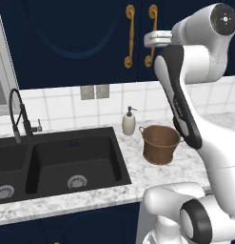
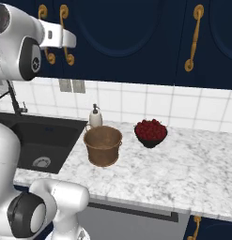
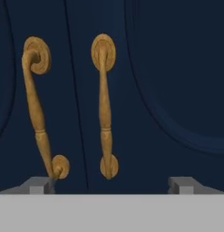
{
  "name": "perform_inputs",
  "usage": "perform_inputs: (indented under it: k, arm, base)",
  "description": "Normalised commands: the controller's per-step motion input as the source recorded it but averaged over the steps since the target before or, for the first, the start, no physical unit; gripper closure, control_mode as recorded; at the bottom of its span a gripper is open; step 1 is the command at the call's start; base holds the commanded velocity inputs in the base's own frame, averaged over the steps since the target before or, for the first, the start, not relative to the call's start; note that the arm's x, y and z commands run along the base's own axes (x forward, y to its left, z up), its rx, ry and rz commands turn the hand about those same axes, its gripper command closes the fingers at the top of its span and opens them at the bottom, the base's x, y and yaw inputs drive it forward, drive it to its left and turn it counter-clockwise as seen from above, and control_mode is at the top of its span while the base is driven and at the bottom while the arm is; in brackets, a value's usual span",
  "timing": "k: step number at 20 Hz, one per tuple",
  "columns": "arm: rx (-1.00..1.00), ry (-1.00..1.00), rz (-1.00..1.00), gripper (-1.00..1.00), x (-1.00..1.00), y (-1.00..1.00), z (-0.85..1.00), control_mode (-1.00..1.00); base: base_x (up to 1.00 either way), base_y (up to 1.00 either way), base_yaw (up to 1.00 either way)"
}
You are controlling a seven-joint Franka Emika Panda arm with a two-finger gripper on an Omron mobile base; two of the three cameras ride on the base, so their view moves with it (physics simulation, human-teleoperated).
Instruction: Open the cabinet, pick up the bread from the cabinet and place it in the basket. Then move the basket to the dining counter.
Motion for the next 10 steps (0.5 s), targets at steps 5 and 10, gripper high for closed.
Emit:
perform_inputs:
  k: [5,10]
  arm:
    - [0.04,0.00,-0.05,-1.00,0.33,-0.01,-0.01,-1.00]
    - [0.08,0.00,-0.01,-1.00,0.42,0.00,-0.17,-1.00]
  base:
    - [0.00,0.00,0.00]
    - [0.00,0.00,0.00]
